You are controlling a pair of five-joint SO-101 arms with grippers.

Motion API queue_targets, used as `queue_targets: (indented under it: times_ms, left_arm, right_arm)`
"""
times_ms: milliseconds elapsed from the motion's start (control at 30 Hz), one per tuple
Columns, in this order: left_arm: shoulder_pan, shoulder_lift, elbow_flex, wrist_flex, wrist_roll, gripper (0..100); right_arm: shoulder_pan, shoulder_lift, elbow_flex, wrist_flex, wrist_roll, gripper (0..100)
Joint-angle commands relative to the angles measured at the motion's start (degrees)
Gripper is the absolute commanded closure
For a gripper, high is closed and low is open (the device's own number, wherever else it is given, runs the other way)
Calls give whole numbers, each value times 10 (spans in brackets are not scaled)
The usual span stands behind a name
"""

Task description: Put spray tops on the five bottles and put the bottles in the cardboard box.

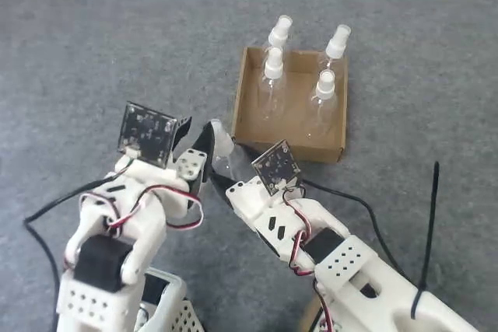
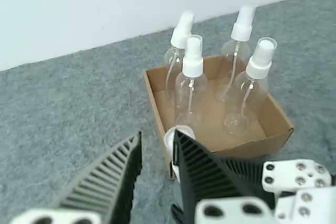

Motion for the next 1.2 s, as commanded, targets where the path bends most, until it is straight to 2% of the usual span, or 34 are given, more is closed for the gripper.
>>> queue_targets:
  times_ms: [0,100,233,367,500,633,833,933,1167]
  left_arm:
    - [-1,-20,0,2,9,902]
    - [-16,-42,0,1,10,902]
    - [-79,-76,14,-9,31,902]
    - [-84,-115,65,-13,10,902]
    - [-73,-162,111,-23,2,901]
    - [-67,-211,167,-48,3,862]
    - [12,-252,218,-54,-12,775]
    - [37,-256,225,-51,-20,749]
    - [41,-253,240,-63,-18,705]
  right_arm:
    - [7,-26,-11,-15,-5,993]
    - [7,-26,-11,-15,-5,993]
    - [8,-26,-13,-14,-5,993]
    - [61,-27,-44,13,-4,993]
    - [115,-27,-138,139,-8,993]
    - [133,-20,-249,256,-5,993]
    - [131,-15,-397,406,-4,993]
    - [131,19,-431,429,-4,993]
    - [112,162,-504,433,-4,993]
